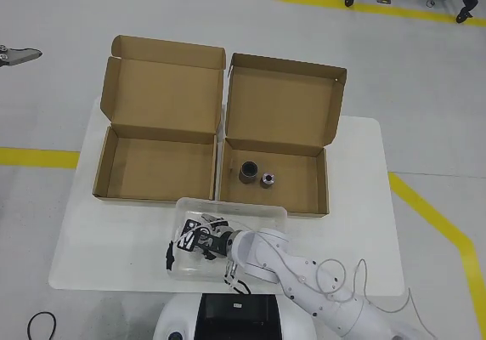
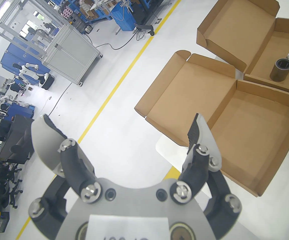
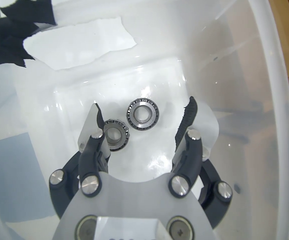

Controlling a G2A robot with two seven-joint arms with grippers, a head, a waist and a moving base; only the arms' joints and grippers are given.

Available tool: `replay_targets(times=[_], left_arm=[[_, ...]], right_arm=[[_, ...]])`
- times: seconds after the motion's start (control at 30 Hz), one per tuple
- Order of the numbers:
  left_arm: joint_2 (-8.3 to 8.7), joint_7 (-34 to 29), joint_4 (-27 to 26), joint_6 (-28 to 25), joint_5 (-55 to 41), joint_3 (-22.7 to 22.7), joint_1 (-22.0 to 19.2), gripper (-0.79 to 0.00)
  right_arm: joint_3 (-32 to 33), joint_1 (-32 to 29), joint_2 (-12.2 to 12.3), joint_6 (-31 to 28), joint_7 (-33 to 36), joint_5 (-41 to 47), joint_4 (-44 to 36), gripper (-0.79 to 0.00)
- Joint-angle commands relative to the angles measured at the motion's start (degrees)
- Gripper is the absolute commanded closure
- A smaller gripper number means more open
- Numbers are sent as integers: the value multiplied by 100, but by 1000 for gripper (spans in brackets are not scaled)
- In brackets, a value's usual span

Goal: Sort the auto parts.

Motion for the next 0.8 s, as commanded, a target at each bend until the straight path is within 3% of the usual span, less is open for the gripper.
replay_targets(times=[0.0, 0.17, 0.5, 0.57, 0.77], left_arm=[[0, 0, 0, 0, 0, 0, 0, -785], [0, 0, 0, 0, 0, 0, 0, -785], [0, 0, 0, 0, 0, 0, 0, -785], [0, 0, 0, 0, 0, 0, 0, -785], [0, 0, 0, 0, 0, 0, 0, -785]], right_arm=[[-22, 17, -23, 39, 32, -31, 21, -585], [-77, 83, -105, 136, 60, 6, 196, -523], [-217, 161, -225, 161, 216, -134, 355, -493], [-189, 143, -233, 212, 227, -137, 378, -431], [-61, 75, -238, 326, 171, -120, 418, -366]])
